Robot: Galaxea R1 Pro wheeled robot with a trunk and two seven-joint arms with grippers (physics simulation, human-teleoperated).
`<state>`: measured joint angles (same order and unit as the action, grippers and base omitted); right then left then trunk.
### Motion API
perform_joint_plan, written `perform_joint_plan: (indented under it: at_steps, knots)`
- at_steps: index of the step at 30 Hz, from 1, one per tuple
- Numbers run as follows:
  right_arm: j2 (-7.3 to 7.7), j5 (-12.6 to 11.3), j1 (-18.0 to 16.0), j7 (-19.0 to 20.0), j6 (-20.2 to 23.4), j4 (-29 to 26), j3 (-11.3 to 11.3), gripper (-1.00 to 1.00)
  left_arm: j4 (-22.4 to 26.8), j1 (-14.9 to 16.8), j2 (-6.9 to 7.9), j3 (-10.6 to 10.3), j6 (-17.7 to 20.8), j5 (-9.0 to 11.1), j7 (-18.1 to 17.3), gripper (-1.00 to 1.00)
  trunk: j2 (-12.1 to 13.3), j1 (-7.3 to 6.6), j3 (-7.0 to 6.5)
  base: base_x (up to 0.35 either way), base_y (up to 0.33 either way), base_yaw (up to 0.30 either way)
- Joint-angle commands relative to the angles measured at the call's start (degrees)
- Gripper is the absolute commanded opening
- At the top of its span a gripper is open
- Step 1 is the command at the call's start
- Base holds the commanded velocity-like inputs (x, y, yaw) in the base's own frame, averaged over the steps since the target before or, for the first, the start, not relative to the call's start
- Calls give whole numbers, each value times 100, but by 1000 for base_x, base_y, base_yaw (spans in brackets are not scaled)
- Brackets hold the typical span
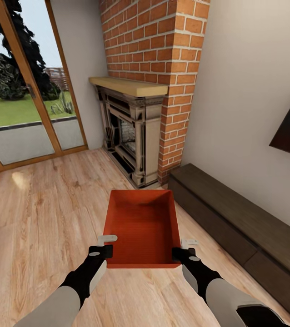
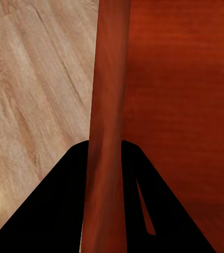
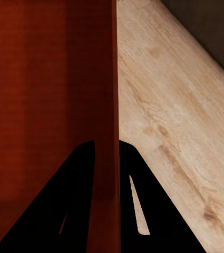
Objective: Move the two storage containers from the living room to the garage. In the garage, place one container on the floor and stack the other container on top of it (either order is fine).
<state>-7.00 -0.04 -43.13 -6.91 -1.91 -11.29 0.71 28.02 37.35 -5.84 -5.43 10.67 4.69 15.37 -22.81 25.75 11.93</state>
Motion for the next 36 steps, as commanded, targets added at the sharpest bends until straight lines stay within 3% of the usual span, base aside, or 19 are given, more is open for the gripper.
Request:
perform_joint_plan:
  at_steps: [1, 36]
  knots:
    - [76, 65, -5, -373, -345, -13, -80, -100, -7, 0, 12, -28, 49, 49, 273, -100, -11, 3, 2, 0, 0, 0]
    - [67, 65, -8, -369, -345, -13, -80, -100, -7, 0, 12, -28, 49, 50, 282, -100, -11, 3, -314, 0, 0, 0]
